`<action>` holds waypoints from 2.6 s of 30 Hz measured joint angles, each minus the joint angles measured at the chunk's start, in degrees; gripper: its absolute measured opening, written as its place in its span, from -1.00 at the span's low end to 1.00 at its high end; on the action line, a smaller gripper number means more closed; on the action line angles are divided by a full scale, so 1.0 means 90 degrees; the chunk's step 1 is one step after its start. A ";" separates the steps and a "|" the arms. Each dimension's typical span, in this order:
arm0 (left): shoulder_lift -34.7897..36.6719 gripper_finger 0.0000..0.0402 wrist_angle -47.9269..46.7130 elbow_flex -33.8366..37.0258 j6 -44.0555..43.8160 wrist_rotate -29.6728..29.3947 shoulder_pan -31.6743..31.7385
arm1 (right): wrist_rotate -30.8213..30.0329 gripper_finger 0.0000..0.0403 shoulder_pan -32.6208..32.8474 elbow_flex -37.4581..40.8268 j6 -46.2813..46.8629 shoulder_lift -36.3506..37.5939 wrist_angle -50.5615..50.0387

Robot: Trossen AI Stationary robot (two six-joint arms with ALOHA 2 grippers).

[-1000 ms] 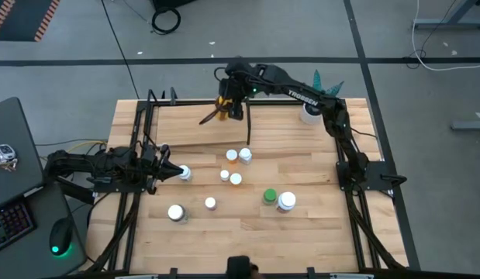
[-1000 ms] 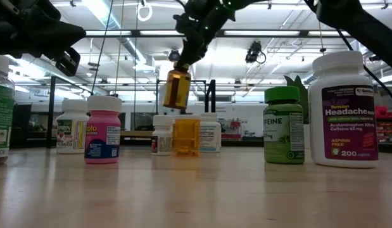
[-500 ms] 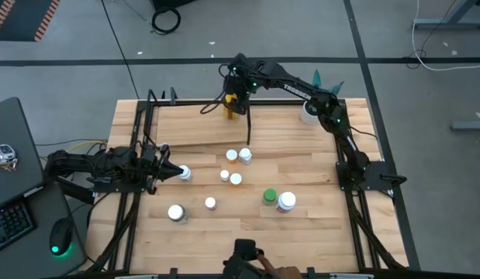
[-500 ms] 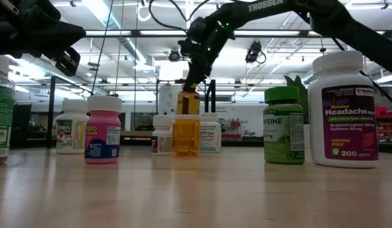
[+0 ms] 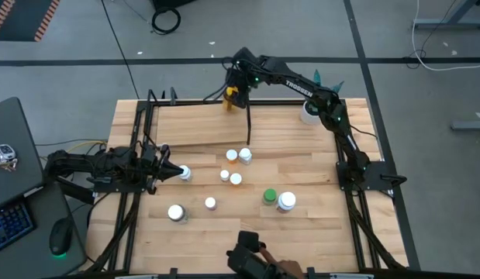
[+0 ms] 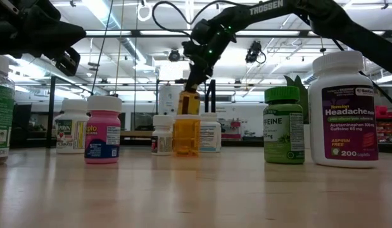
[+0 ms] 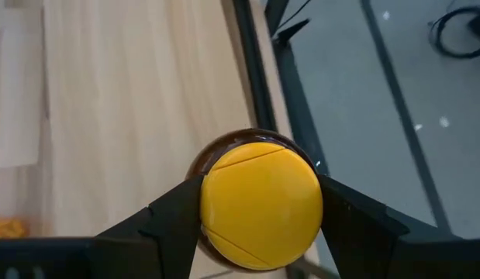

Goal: Pick and place medicine bottles onto shelf by color
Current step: Put the yellow pill bottle on the shelf, then put the white and purple pill bottle on the shelf

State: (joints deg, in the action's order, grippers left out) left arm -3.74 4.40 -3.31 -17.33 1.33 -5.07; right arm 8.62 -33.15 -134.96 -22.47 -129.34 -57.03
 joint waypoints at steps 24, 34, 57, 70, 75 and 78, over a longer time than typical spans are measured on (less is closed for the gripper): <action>0.0001 -0.85 0.0002 0.0000 -0.0001 -0.0001 -0.0001 | 0.0017 0.31 0.0097 0.0350 0.0047 0.0000 -0.0151; 0.0000 -0.82 0.0001 0.0000 0.0001 0.0000 0.0000 | -0.0002 0.60 0.0115 0.0223 0.0215 0.0000 -0.0093; 0.0000 -0.81 0.0000 0.0000 0.0003 -0.0001 0.0001 | -0.0309 0.75 0.1415 -0.0002 0.0261 0.0824 -0.0104; 0.0001 -0.86 0.0000 0.0000 -0.0001 0.0001 -0.0001 | -0.0116 0.75 0.2646 0.0007 0.0336 0.0872 -0.1104; 0.0001 -0.82 0.0000 0.0000 0.0002 0.0001 0.0000 | -0.0112 0.75 0.2996 0.0007 0.0651 0.0869 -0.1494; 0.0001 -0.81 0.0000 0.0000 -0.0001 -0.0001 -0.0001 | -0.0118 0.75 0.3176 0.0090 0.0873 0.0869 -0.1839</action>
State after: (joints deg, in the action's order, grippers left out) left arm -3.73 4.40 -3.31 -17.34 1.32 -5.08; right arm 7.56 -4.56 -134.15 -14.62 -121.51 -73.58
